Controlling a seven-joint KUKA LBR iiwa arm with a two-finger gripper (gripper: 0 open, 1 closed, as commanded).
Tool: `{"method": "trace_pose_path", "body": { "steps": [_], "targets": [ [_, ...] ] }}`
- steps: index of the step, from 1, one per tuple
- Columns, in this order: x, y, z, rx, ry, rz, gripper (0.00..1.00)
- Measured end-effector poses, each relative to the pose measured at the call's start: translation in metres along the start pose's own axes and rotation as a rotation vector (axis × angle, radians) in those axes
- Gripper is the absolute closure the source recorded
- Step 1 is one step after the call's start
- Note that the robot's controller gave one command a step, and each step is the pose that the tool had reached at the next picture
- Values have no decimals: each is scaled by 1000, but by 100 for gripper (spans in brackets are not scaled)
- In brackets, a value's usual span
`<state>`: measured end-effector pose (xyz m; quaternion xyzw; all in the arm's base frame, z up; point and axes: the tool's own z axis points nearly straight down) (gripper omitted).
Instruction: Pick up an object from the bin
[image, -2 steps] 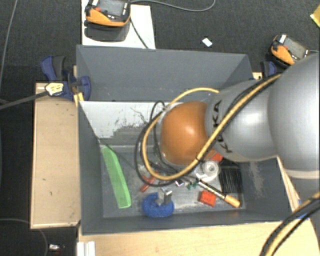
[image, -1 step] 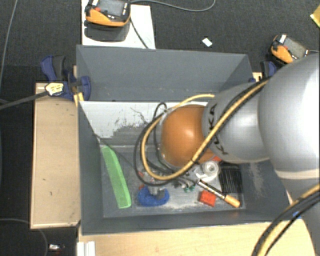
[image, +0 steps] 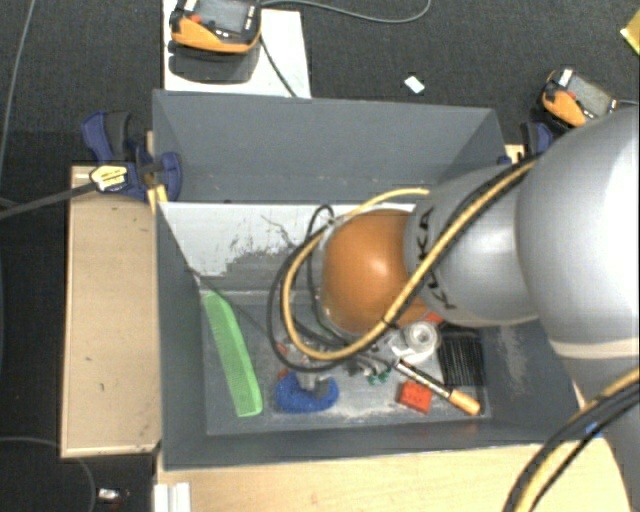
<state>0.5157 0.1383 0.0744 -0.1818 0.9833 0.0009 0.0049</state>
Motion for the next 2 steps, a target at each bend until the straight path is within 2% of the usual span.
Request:
{"method": "trace_pose_path", "body": {
  "steps": [2],
  "targets": [
    [0, 0, -46, 0, -2, 4, 100]
  ]
}}
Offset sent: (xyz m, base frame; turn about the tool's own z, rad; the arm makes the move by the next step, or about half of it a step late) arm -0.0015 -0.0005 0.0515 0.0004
